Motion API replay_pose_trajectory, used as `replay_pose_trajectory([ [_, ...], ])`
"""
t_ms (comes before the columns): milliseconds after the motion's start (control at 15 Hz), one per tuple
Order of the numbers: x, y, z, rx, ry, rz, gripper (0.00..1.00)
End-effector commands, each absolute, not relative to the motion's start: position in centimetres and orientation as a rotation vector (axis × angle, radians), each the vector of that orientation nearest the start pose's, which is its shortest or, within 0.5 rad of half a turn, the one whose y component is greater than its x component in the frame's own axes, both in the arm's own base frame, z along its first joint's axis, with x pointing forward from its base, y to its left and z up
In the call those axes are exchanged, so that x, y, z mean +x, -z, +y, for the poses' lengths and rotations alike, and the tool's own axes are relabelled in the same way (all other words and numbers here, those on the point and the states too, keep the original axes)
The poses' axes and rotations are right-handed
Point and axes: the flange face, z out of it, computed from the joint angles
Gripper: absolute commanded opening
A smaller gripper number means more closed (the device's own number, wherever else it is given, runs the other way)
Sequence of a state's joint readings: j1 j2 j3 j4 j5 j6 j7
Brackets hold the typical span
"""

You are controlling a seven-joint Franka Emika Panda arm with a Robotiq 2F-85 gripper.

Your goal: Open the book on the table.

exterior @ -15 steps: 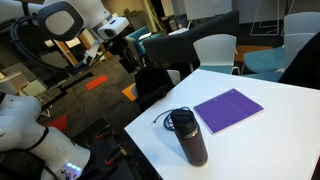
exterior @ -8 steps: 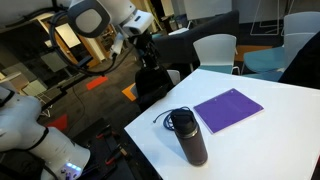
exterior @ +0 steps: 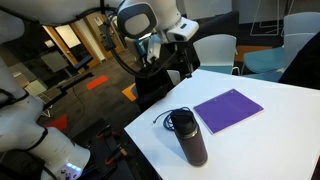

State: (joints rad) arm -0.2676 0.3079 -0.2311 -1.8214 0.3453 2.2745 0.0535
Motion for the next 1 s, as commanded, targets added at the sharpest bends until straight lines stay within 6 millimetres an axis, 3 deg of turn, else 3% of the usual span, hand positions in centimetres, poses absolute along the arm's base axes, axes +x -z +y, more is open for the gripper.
replay_pose_trajectory([
  [0,59.5,-36.2,-32.9,-2.677,0.235,0.997,1.0],
  [333,58.6,-32.1,-38.0,-2.597,0.11,0.999,1.0],
  [400,58.1,-32.5,-37.0,-2.625,0.148,1.02,1.0],
  [533,57.8,-31.4,-38.4,-2.612,0.115,1.031,1.0],
  [733,58.2,-31.3,-38.3,-2.614,0.116,1.02,1.0],
  [933,59.6,-30.5,-39.6,-2.559,0.072,1.083,1.0],
])
